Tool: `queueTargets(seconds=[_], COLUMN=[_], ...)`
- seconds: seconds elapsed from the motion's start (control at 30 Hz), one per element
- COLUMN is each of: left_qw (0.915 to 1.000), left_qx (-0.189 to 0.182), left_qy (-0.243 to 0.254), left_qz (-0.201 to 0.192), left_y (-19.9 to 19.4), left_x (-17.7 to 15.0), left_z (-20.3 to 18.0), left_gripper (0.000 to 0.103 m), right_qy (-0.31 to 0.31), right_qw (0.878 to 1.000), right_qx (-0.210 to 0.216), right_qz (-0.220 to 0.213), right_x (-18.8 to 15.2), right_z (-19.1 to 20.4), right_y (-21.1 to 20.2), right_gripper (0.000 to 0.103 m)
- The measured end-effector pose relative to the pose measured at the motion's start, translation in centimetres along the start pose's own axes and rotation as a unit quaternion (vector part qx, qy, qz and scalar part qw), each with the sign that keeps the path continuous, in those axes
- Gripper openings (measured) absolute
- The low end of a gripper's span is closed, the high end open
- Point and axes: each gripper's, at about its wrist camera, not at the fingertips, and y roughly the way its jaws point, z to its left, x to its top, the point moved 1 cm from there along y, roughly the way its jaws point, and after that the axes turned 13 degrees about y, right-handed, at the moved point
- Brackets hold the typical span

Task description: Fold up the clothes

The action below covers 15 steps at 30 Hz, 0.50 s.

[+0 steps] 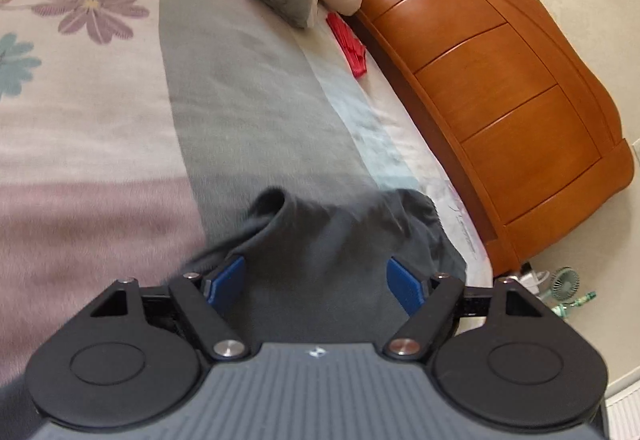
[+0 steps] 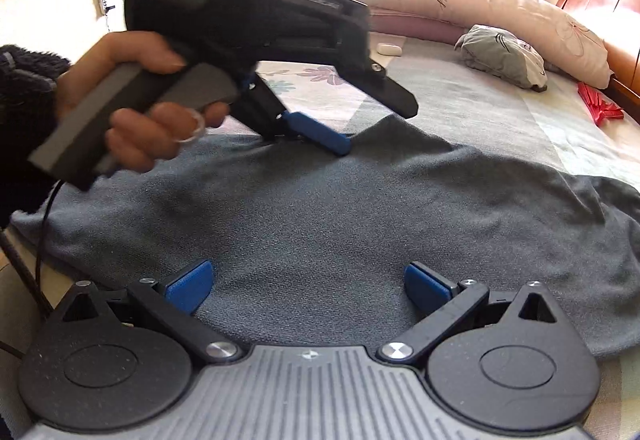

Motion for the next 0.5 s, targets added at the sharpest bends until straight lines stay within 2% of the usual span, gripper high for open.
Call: queueTargets(seconds=[0.1, 0.17, 0.23, 0.3, 0.5], left_qw=[0.9998, 0.9986, 0.9982, 0.9989, 0.9998], left_qx=[0.011, 0.046, 0.046, 0.022, 0.017], left_qy=[-0.008, -0.017, -0.027, -0.028, -0.006], left_qz=[-0.014, -0.02, -0.028, -0.031, 0.003], left_y=[-0.1, -0.6, -1.6, -2.8, -3.1], left_x=[0.5, 0.9, 1.2, 1.0, -0.3], left_z=[0.4, 0.6, 1.0, 0.8, 0.1], left_gripper=[0.078, 0.076, 0.076, 0.077, 0.078], right_qy=[-0.003, -0.004, -0.003, -0.004, -0.002], right_qw=[1.0, 1.0, 1.0, 1.0, 1.0], right_qx=[0.003, 0.002, 0.002, 0.002, -0.001], right_qz=[-0.005, -0.007, -0.007, -0.008, -0.01], right_x=[-0.2, -0.2, -0.3, -0.4, -0.3], right_z=[0.0, 0.1, 0.1, 0.1, 0.1], right_y=[0.0, -0.1, -0.2, -0.3, -0.2], right_gripper=[0.103, 0.103, 0.103, 0.103, 0.103])
